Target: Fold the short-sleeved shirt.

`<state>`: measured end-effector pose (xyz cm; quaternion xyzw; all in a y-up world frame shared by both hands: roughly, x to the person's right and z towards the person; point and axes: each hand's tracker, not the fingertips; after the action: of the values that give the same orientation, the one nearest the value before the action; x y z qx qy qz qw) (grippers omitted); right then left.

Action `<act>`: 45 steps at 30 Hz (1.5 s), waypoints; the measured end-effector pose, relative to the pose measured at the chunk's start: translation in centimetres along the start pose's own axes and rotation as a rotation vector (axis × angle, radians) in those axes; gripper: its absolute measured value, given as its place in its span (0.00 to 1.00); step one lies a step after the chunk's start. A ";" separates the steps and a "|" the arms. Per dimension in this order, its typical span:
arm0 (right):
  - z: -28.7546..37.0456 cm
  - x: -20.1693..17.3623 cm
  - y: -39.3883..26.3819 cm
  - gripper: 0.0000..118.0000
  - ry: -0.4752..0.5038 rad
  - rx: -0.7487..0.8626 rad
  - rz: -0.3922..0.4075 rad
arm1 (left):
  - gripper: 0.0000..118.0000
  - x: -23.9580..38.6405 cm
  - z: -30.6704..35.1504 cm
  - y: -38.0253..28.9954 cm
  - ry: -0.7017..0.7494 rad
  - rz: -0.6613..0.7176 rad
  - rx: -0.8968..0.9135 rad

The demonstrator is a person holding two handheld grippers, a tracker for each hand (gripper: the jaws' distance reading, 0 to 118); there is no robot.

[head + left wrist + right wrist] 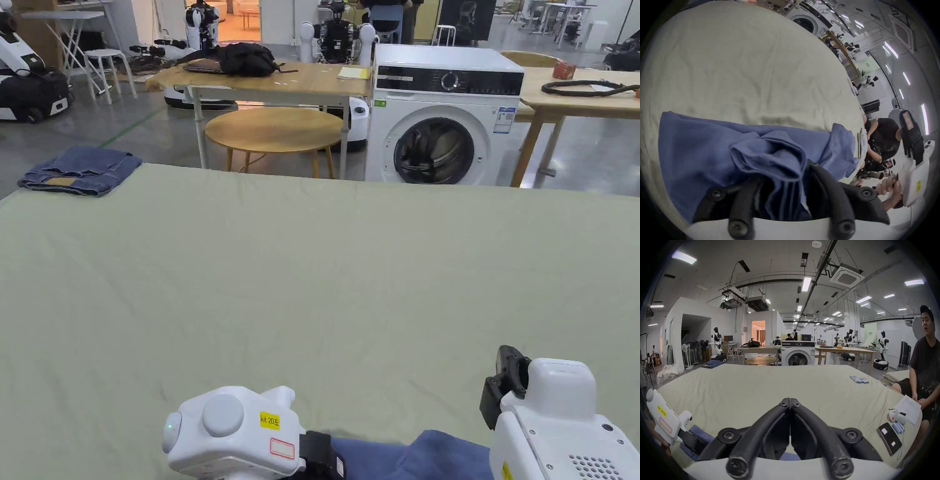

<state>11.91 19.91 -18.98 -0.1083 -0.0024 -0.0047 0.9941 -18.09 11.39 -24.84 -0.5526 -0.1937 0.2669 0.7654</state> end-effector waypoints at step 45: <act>0.3 0.5 -1.3 0.00 0.006 -0.054 -0.018 | 0.04 -1.0 -3.1 -1.4 -0.215 -0.017 -0.031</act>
<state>12.35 18.66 -18.40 -0.1352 -0.0002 -0.0138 0.9907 -16.78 8.16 -24.50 -0.5308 -0.2836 0.3152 0.7338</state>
